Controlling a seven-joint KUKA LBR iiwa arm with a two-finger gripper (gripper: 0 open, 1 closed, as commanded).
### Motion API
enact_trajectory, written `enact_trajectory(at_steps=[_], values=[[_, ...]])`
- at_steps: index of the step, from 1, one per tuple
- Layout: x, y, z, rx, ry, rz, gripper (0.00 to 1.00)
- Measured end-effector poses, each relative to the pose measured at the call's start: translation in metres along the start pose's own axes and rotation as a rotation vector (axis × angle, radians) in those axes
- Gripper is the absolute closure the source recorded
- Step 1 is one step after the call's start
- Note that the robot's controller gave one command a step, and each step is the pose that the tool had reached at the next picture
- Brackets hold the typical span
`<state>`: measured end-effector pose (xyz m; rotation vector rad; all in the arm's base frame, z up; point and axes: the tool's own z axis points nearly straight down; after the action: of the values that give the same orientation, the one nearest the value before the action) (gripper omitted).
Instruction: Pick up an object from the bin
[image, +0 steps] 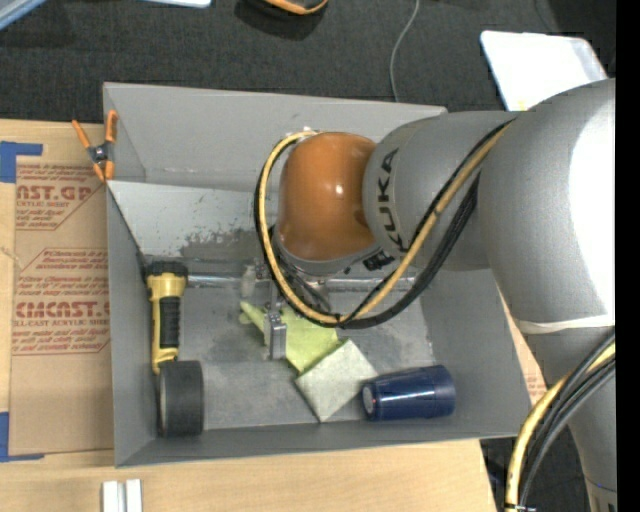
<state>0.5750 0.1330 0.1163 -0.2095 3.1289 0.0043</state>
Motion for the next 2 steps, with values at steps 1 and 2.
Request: enact_trajectory(at_steps=[1,2], values=[[-0.006,-0.023,0.029,0.0,0.0,-0.084,0.0],[-0.006,-0.055,0.039,-0.002,-0.004,-0.114,0.0]])
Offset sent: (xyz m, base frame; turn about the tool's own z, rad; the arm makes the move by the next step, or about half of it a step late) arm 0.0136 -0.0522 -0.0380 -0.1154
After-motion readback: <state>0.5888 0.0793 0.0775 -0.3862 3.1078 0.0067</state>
